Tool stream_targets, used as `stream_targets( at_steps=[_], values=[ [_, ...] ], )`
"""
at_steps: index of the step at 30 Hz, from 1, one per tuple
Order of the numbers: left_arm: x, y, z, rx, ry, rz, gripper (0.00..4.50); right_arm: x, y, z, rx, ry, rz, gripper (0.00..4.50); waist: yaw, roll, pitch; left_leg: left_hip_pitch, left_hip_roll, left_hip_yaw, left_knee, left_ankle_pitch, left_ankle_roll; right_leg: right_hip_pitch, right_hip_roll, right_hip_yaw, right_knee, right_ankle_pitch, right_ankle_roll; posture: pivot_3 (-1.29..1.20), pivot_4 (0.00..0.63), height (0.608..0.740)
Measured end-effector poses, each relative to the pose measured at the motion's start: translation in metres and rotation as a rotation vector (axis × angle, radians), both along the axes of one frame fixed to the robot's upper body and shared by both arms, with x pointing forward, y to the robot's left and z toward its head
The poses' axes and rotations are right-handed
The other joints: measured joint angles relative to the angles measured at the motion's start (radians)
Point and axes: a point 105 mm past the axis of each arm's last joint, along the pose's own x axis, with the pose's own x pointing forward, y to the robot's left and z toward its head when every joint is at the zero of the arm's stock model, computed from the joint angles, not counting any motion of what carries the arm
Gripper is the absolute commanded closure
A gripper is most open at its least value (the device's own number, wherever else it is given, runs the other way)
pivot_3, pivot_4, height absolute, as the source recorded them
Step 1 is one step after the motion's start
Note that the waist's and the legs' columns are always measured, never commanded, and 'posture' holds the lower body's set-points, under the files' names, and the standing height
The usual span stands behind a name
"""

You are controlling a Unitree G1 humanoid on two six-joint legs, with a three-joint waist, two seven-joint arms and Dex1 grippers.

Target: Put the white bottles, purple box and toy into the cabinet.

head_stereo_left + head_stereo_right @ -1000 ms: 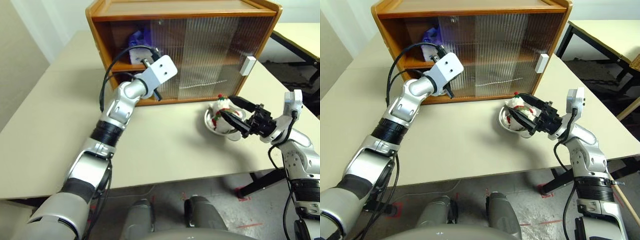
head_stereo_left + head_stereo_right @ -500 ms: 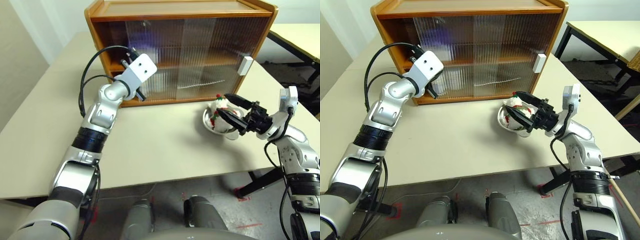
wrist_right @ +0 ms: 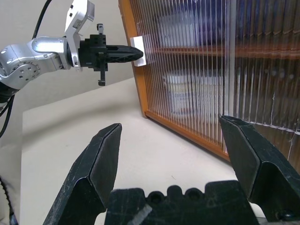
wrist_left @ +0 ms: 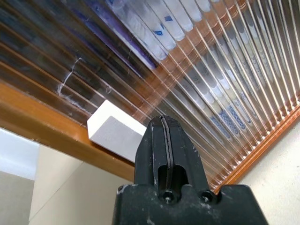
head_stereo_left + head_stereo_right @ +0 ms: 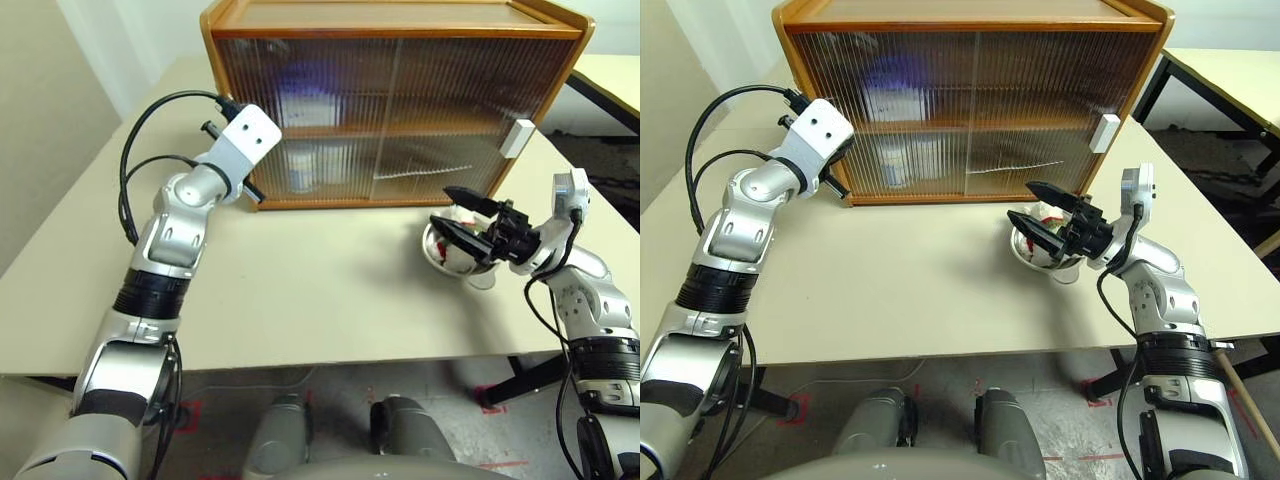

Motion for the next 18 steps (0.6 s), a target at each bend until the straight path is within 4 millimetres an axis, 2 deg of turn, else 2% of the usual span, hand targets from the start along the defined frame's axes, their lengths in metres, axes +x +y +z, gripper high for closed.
stream_targets(
  at_steps=[4, 6, 8, 10, 13, 17, 18],
  values=[
    [-0.002, 0.002, -0.001, -0.025, 0.005, -0.005, 4.50, 0.000, 0.000, 0.000, -0.001, 0.000, 0.003, 0.02, 0.002, 0.000, 0.000, 0.000, 0.001, 0.000, -0.001, 0.000, 0.000, 0.000, 0.000, 0.000, 0.000, 0.000, -0.001, 0.20, 0.003, 0.740],
    [-0.004, 0.001, -0.001, -0.119, 0.025, -0.032, 4.10, 0.000, 0.000, 0.000, -0.003, 0.001, 0.002, 0.00, 0.004, 0.000, 0.000, 0.000, 0.001, 0.000, -0.001, 0.000, 0.000, 0.000, 0.000, -0.001, 0.000, 0.000, -0.001, 0.20, 0.003, 0.740],
    [-0.012, -0.012, -0.002, -0.246, 0.057, -0.114, 3.55, -0.001, -0.003, 0.000, -0.014, 0.001, 0.002, 0.39, 0.011, 0.000, 0.000, 0.000, 0.001, 0.001, -0.001, 0.000, 0.000, 0.000, -0.001, -0.001, 0.000, 0.000, -0.001, 0.19, 0.003, 0.740],
    [-0.022, -0.024, -0.006, -0.359, 0.108, -0.209, 2.81, 0.000, -0.007, 0.004, -0.016, -0.004, -0.005, 0.95, 0.019, 0.000, 0.000, -0.001, 0.001, 0.001, 0.000, 0.000, 0.000, 0.000, -0.001, -0.001, -0.001, 0.000, -0.001, 0.19, 0.003, 0.740],
    [-0.039, -0.035, -0.010, -0.519, 0.186, -0.331, 1.62, 0.002, -0.016, 0.011, -0.010, -0.018, -0.030, 2.07, 0.025, 0.000, 0.000, -0.001, 0.001, 0.001, 0.000, 0.000, 0.000, 0.000, -0.001, -0.001, -0.001, -0.002, -0.001, 0.18, 0.003, 0.740],
    [-0.067, -0.030, -0.015, -0.642, 0.290, -0.465, 0.01, 0.005, -0.031, 0.017, -0.006, -0.028, -0.091, 3.69, 0.024, 0.000, 0.000, -0.001, 0.001, 0.001, -0.001, -0.001, -0.001, 0.000, 0.000, -0.001, -0.001, -0.005, -0.001, 0.18, 0.010, 0.740],
    [-0.074, -0.025, -0.014, -0.669, 0.304, -0.495, 0.00, 0.008, -0.035, 0.018, -0.002, -0.027, -0.118, 4.05, 0.023, 0.000, 0.000, -0.001, 0.002, 0.001, -0.001, -0.001, -0.002, 0.000, 0.000, -0.001, -0.001, -0.006, -0.003, 0.18, 0.011, 0.740]
  ],
)
